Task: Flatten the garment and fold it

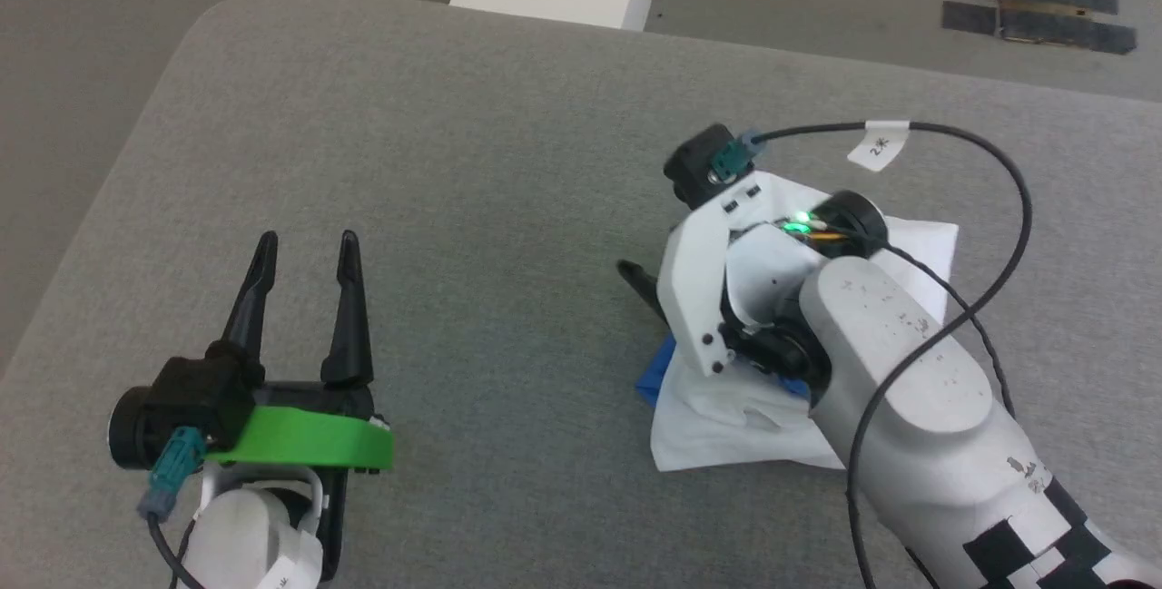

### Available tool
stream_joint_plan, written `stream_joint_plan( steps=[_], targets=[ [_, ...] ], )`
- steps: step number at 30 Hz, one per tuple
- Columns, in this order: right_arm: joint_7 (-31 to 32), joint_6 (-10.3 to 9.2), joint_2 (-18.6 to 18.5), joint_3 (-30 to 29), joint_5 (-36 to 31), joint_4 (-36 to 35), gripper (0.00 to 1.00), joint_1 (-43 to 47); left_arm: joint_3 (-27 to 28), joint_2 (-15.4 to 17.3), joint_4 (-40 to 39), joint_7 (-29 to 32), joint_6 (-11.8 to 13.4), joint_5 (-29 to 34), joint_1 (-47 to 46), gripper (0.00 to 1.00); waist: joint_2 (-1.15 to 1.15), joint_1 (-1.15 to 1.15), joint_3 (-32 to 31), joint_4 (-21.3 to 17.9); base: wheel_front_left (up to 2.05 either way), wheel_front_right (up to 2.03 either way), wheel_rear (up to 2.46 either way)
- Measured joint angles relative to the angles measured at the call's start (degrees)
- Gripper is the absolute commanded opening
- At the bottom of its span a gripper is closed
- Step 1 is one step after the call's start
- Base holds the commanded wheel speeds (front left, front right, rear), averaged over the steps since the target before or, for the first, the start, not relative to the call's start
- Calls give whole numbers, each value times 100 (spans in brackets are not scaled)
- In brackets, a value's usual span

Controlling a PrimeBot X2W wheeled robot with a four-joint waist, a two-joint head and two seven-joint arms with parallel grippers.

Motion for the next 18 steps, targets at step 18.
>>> stream_joint_plan(
  steps=[18],
  targets=[
    [538,0,-555,-1692,-691,-1301,100,1238,314,18,-294,-3,5,168,242,100,0,0,-529,-1311,0,0,0]
  ],
)
